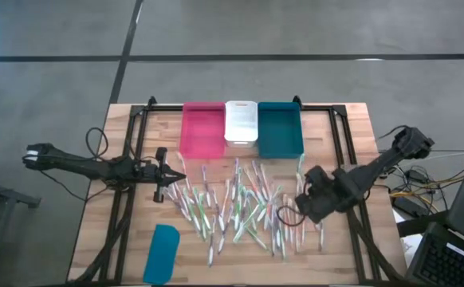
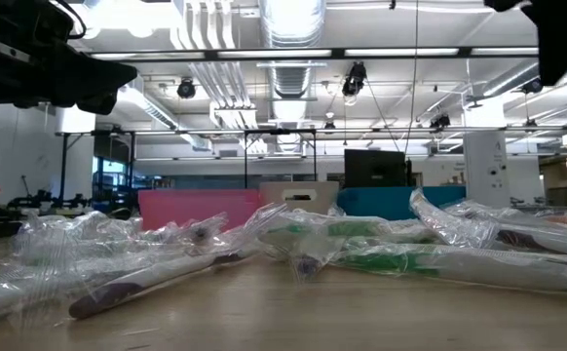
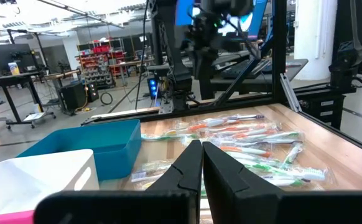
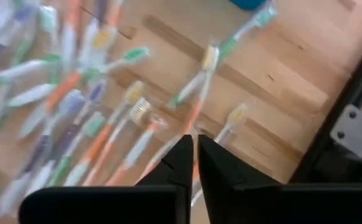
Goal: Pick & Place Toothbrushes
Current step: Put the orange toothbrush into the blue bin
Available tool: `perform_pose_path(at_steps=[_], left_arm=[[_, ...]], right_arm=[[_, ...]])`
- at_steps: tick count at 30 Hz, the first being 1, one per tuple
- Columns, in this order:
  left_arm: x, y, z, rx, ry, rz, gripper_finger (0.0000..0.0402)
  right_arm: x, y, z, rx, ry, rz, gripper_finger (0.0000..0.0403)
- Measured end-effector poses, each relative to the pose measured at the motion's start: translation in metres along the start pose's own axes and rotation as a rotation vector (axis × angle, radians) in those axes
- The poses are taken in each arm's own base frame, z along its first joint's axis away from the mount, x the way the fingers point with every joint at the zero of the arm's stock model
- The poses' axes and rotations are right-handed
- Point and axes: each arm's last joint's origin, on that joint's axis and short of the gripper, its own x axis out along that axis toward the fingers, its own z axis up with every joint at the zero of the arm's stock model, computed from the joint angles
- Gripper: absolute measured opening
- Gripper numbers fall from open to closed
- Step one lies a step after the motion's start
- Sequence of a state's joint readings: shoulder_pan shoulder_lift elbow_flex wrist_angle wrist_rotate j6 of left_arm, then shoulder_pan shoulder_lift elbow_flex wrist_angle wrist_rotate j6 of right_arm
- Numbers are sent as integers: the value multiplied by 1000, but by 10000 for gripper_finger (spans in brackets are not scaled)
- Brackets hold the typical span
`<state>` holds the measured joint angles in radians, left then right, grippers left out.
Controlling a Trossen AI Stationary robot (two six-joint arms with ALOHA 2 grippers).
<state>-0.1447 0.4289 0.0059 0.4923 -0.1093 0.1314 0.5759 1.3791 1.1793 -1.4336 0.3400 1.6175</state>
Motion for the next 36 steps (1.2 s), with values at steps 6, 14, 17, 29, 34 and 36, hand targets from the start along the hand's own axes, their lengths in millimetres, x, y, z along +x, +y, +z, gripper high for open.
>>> perform_pose_path(at_steps=[6,14,17,29,34,36], left_arm=[[0,0,0,0,0,0,18],[0,0,0,0,0,0,18],[0,0,0,0,0,0,18],[0,0,0,0,0,0,18],[0,0,0,0,0,0,18],[0,0,0,0,0,0,18]], right_arm=[[24,-2,-10,20,48,-64,85],[45,-11,-4,37,69,32,158],[56,-16,-1,47,99,59,179],[100,-22,9,36,147,119,223],[110,-23,6,43,156,141,226],[115,-23,3,46,165,152,222]])
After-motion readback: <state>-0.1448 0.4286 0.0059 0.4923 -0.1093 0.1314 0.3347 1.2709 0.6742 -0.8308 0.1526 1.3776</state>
